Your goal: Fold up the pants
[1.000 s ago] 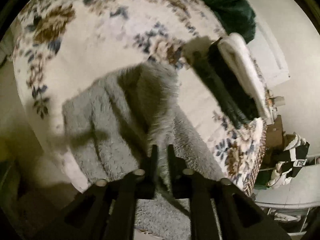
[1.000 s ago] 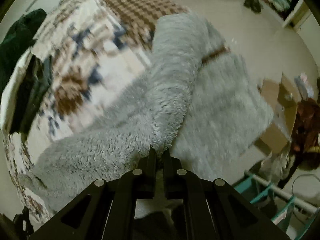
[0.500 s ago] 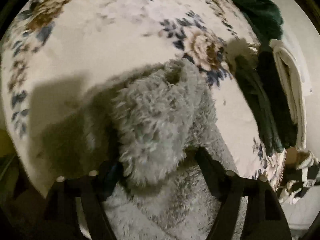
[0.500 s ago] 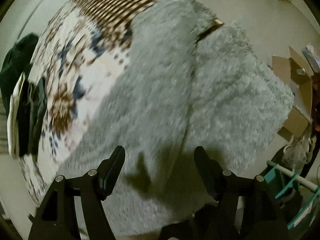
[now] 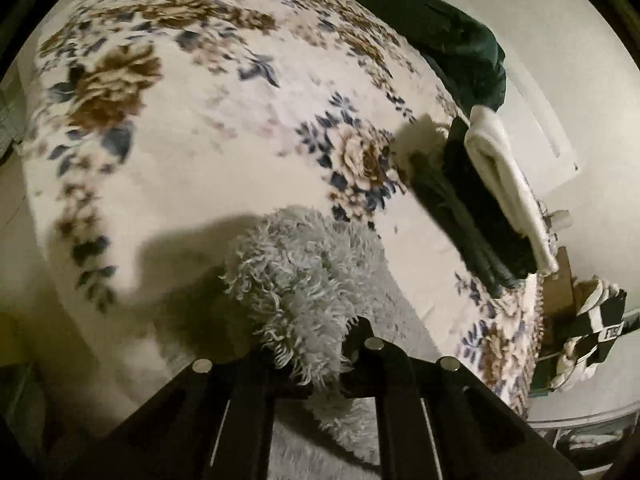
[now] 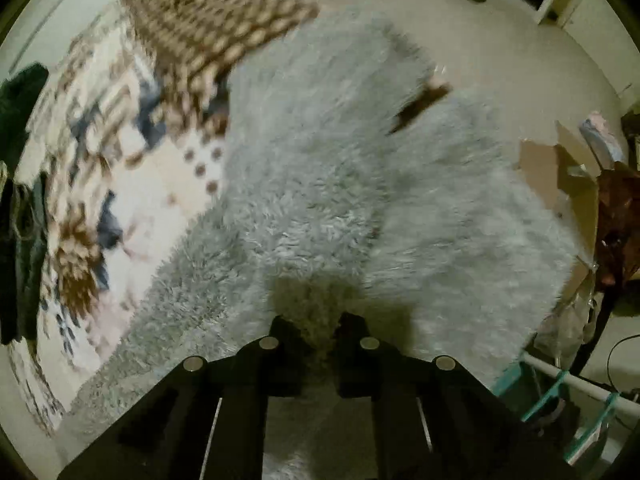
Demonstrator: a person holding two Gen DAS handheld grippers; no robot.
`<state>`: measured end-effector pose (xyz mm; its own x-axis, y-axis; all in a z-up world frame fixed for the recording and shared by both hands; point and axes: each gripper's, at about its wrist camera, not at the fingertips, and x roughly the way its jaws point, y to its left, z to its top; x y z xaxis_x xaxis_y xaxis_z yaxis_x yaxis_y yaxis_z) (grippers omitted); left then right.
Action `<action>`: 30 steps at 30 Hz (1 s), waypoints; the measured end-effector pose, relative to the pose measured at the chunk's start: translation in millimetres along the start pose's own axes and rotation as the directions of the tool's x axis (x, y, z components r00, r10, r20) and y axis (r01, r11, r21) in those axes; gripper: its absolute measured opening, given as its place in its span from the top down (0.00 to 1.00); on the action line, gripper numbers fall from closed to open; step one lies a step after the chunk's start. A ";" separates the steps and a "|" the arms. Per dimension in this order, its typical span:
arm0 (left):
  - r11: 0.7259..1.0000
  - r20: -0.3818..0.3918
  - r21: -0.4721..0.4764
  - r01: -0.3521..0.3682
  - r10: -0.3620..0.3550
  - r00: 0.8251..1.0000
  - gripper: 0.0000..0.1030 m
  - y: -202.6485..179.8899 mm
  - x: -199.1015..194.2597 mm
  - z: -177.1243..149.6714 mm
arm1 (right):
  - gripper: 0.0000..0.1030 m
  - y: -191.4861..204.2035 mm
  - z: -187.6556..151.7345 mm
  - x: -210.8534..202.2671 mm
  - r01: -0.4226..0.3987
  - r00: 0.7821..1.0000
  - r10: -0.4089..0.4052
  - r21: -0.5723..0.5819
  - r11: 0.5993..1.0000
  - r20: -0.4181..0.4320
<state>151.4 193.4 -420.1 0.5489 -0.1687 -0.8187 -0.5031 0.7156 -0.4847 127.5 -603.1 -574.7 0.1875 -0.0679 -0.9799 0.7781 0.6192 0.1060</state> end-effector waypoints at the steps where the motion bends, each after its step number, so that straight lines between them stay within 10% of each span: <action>1: 1.000 -0.004 -0.003 -0.003 0.003 1.000 0.95 3.9 -7.0 -1.1 | 0.91 -7.1 -1.6 -11.0 -0.003 1.000 0.003 0.003 1.000 0.021; 13: 0.978 -0.211 -0.015 -0.206 0.198 0.957 0.91 78.4 52.7 -40.4 | 0.84 -120.5 -67.1 -10.0 -0.034 0.991 0.056 0.175 0.984 -0.121; 16: 0.970 -0.215 -0.012 -0.243 0.235 0.948 0.66 77.8 52.1 -50.2 | 0.39 -136.7 -76.0 11.9 -0.013 0.979 0.053 0.199 0.980 -0.195; 19: 0.966 -0.176 0.041 -0.254 0.257 0.950 0.18 62.6 36.3 -56.6 | 0.24 -146.9 -73.6 -3.3 -0.022 0.991 0.048 0.201 0.979 -0.128; 27: 0.934 -0.115 0.251 -0.253 0.288 0.951 0.18 -8.2 19.4 -74.7 | 0.14 -87.9 -32.8 -7.0 0.005 1.000 -0.004 -0.087 0.996 0.009; 30: 0.918 -0.138 0.345 -0.195 0.255 0.957 0.18 -46.1 29.1 -90.9 | 0.24 -62.7 -20.9 13.3 0.055 0.998 -0.056 -0.182 0.982 -0.002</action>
<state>129.9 93.9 -449.6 0.3048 -0.0720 -0.9497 -0.3386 0.9238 -0.1788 68.7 -626.5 -597.8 0.1428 -0.1012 -0.9846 0.6652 0.7464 0.0198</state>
